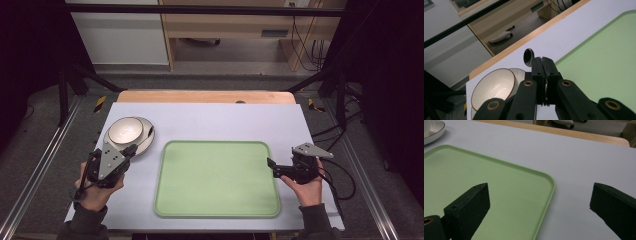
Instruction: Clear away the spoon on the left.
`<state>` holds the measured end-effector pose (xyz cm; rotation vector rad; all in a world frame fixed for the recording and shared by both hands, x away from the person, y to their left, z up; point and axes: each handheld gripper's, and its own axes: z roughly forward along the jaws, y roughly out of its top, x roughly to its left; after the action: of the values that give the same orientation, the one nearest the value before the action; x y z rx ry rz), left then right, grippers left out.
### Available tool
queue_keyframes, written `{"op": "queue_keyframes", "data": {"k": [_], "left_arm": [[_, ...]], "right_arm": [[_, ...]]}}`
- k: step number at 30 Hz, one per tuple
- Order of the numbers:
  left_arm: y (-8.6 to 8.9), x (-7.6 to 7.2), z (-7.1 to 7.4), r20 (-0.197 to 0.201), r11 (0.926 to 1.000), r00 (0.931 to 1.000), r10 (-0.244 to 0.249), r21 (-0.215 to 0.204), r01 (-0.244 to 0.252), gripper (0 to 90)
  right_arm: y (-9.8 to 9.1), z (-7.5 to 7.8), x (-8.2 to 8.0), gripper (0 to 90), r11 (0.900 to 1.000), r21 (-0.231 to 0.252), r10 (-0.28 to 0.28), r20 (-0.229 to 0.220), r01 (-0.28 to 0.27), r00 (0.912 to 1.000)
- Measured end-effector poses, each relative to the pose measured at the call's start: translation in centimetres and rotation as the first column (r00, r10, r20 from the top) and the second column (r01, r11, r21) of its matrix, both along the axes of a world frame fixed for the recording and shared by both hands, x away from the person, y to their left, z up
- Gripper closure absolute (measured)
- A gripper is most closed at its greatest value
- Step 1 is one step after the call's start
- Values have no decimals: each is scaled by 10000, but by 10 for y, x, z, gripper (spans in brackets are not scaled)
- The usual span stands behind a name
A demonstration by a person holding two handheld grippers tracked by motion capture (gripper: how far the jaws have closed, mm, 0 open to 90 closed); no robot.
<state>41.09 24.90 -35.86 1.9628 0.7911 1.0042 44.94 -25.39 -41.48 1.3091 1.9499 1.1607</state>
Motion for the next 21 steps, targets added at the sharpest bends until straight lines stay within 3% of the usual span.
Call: {"op": "queue_keyframes", "data": {"k": [21], "left_arm": [[-25,-1,-13,-451,9961,9968,-663,548,687,887]], "right_arm": [[0,0,0,32,10000,-3,25,-18,-25,10000]]}}
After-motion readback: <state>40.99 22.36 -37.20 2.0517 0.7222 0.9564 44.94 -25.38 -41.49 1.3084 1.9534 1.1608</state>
